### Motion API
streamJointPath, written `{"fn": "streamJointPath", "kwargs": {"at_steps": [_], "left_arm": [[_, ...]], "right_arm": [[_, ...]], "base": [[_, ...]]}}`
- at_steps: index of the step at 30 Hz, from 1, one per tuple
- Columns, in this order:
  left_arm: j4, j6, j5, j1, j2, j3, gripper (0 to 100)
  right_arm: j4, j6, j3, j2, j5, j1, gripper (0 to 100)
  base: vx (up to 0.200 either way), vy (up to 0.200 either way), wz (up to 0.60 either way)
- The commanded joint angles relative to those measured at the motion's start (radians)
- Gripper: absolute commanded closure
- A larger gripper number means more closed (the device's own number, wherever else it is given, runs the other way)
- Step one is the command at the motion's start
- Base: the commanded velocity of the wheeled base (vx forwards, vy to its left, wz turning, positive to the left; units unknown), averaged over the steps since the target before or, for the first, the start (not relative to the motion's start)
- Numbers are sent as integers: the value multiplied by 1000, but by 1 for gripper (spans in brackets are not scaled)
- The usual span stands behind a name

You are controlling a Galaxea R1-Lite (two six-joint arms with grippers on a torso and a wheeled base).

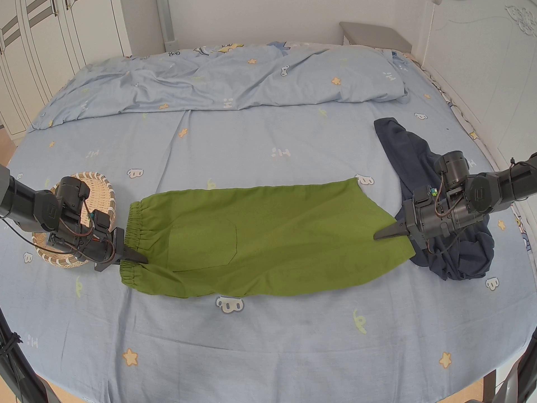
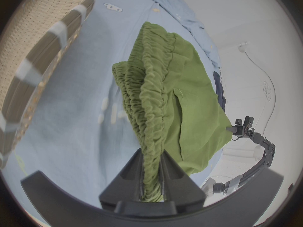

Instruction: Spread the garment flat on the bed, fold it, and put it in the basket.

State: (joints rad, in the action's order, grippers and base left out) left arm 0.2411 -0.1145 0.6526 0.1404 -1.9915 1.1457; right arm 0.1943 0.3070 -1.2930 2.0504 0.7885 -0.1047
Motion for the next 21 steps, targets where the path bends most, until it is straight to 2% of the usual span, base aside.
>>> {"fn": "streamJointPath", "kwargs": {"at_steps": [1,2,4,10,16,21], "left_arm": [[107,144,6,42,65,-77,100],[124,187,6,54,68,-104,100],[132,216,6,70,94,-155,100],[110,217,-5,80,171,-290,100],[61,222,-4,77,270,-443,100],[-22,223,-4,77,284,-532,100]], "right_arm": [[-6,-11,153,-124,-2,-4,100],[-6,-17,184,-144,-2,-4,100],[-7,-25,245,-176,-2,-9,100],[-62,-28,440,-257,-2,-53,100],[-271,-16,696,-309,-5,-102,100],[-378,-16,816,-311,-5,-116,100]], "base": [[0,0,0],[0,0,0],[0,0,0],[0,0,0],[0,0,0],[0,0,0]]}}
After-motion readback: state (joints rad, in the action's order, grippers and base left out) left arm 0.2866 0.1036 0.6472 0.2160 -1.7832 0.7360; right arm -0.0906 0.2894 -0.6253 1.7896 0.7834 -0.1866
